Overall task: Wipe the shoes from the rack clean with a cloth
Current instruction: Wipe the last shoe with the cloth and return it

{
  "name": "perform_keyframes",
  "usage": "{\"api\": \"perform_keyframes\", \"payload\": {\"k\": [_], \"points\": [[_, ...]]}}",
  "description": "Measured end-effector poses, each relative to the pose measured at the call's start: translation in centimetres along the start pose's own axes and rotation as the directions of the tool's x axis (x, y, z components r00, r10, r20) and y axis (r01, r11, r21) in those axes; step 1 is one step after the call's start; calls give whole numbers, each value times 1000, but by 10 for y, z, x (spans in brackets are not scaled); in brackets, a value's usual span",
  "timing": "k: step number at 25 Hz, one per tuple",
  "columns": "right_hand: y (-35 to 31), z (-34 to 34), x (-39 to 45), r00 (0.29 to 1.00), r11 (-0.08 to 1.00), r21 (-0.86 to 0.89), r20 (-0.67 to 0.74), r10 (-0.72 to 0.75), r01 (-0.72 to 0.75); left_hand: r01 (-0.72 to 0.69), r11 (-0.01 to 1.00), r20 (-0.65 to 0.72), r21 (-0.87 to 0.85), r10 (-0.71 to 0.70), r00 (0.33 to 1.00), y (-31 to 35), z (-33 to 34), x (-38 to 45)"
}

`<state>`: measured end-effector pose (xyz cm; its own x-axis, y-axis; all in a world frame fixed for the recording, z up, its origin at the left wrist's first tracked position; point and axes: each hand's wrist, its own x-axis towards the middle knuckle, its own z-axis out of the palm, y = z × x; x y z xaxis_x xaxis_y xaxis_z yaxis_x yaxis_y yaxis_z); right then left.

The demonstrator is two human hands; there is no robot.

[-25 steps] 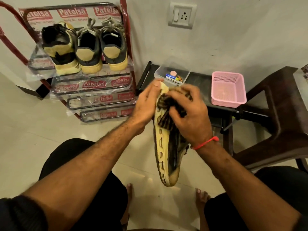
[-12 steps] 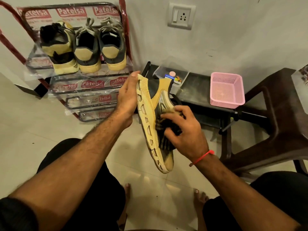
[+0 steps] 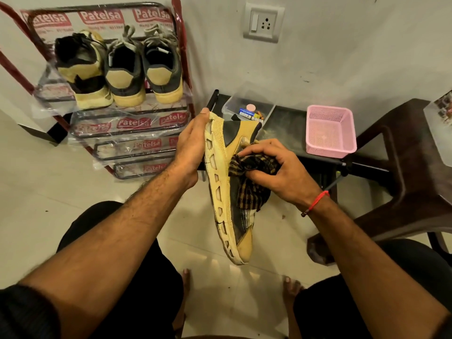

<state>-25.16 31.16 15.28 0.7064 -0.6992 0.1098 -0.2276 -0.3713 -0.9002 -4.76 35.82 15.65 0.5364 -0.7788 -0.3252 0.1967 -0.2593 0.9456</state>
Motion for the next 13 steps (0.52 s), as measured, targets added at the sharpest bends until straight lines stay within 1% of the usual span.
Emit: {"api": "perform_keyframes", "payload": {"k": [1,2,4,5,6,7,8,9,10,11,12,13], "points": [[0,6,-1,1000,1000,2,-12,-20,20,28,1000,-3,-4,-28,1000,-1,-2,1],[-2,12,-1,997,999,17,-62,-46,47,54,999,16,-2,-54,998,-2,-3,2],[-9,19,4,970,993,76,-231,-74,94,100,995,110,-17,-97,989,-3,-3,1],[-13,18,9,941,986,134,-335,-53,103,114,993,161,-27,-108,981,-5,0,-2],[-14,15,14,898,970,217,-440,-1,107,125,992,219,-32,-116,969,-7,3,-5],[-15,10,19,842,940,323,-533,84,111,139,990,277,-15,-130,952,-11,7,-9],[-15,6,23,779,890,440,-598,189,121,158,987,339,14,-154,928,-17,11,-13],[-16,2,27,715,828,544,-633,295,140,175,983,399,56,-182,899,-25,17,-18],[-16,0,30,665,756,631,-642,383,174,190,978,453,92,-211,866,-34,24,-23],[-16,-2,32,638,686,696,-631,442,214,210,972,499,104,-234,834,-41,30,-28],[-15,-3,34,627,640,730,-619,473,238,240,966,527,94,-253,811,-47,35,-30],[-14,-6,35,624,638,733,-618,478,238,263,963,537,59,-253,805,-49,39,-31]]}}
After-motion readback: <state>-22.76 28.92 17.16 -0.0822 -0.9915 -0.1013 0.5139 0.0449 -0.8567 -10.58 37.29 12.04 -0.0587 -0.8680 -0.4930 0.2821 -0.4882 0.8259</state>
